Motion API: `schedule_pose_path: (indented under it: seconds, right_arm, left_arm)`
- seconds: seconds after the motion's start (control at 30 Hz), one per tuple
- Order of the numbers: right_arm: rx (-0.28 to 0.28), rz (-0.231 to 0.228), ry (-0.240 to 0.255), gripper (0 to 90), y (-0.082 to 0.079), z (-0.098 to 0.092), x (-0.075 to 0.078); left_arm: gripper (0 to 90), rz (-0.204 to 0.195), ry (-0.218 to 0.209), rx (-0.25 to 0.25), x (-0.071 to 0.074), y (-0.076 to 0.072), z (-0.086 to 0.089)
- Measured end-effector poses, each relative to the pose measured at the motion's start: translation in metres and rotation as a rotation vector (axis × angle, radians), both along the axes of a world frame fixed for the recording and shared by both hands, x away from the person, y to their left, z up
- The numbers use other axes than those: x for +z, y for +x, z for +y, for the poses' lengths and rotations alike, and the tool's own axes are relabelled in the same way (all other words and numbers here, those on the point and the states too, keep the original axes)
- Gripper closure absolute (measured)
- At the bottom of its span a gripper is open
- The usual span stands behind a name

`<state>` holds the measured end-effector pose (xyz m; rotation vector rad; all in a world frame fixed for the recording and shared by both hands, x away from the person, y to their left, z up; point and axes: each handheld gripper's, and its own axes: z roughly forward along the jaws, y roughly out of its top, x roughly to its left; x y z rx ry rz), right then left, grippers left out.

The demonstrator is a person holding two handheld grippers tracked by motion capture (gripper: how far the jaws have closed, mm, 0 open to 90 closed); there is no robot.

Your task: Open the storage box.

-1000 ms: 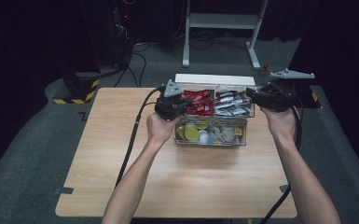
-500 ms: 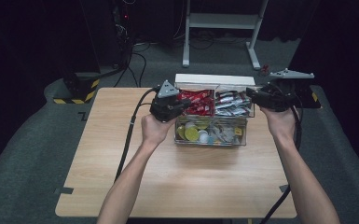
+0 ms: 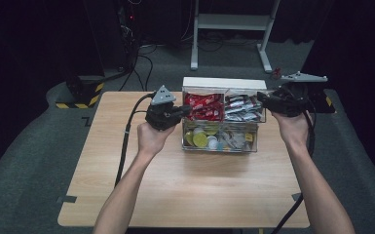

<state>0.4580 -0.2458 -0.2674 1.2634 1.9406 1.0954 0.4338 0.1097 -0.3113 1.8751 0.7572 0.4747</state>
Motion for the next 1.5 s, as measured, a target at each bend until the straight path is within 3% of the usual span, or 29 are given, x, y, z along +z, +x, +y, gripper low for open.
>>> schedule_pose_path:
  seconds: [0.13,0.47,0.93,1.07,1.37,1.5]
  right_arm:
    - [-0.005,0.004,0.005,42.9,0.000,0.000,0.000]
    - [-0.002,0.008,-0.006,43.3,0.000,0.001,0.003]
    - [-0.004,0.009,-0.004,43.2,0.000,0.001,0.003]
    - [-0.012,0.010,-0.021,43.4,-0.001,0.003,0.005]
    - [-0.009,0.009,-0.019,43.3,0.000,0.002,0.005]
    - [-0.010,0.010,-0.018,43.4,0.000,0.002,0.005]
  left_arm:
    - [87.2,-0.002,0.004,-0.001,0.000,-0.003,0.004]
    - [87.3,-0.003,-0.069,0.003,-0.003,-0.009,0.027]
    - [87.3,-0.028,-0.072,-0.014,0.005,-0.025,0.038]
    - [87.3,-0.041,-0.054,-0.004,0.003,-0.032,0.045]
    - [87.3,-0.033,-0.105,0.029,-0.006,-0.040,0.067]
    - [87.3,-0.037,-0.105,0.038,-0.006,-0.044,0.073]
